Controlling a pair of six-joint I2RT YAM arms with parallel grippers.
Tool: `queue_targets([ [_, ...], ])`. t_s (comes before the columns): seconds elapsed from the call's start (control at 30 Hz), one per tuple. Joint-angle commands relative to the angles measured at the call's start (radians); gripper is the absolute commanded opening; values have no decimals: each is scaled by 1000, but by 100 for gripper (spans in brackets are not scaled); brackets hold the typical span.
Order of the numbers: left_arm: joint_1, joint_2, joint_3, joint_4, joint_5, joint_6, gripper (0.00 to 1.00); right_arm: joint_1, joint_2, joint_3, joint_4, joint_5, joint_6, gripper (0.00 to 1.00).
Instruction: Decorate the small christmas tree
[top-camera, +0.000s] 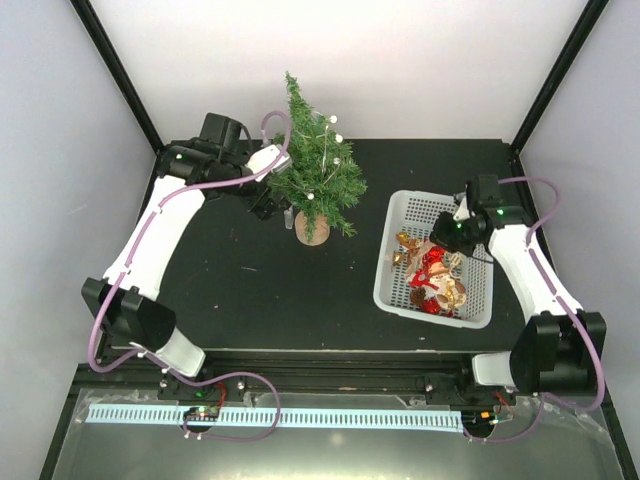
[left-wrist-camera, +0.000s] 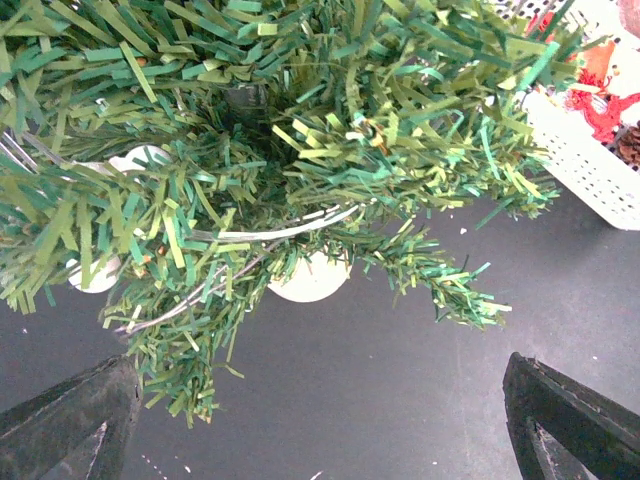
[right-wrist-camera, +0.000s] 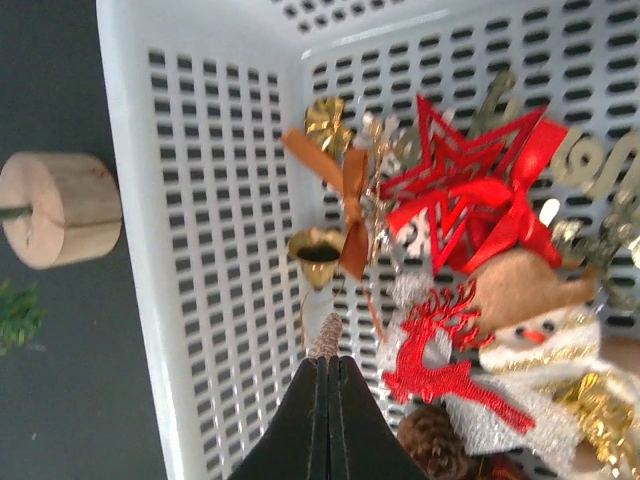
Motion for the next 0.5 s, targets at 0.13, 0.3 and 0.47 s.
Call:
queue_targets([
  [0.13,3,-82,0,12,-30,6,99,14,-128,-151,167,-377,9,1],
  [0.3,0,-120,23,44,39,-15,99,33,-198,-145,283,-455,111,1],
  [0.47,0,-98,94,-32,244,-5,99,48,-296,-105,427,-514,197,1],
])
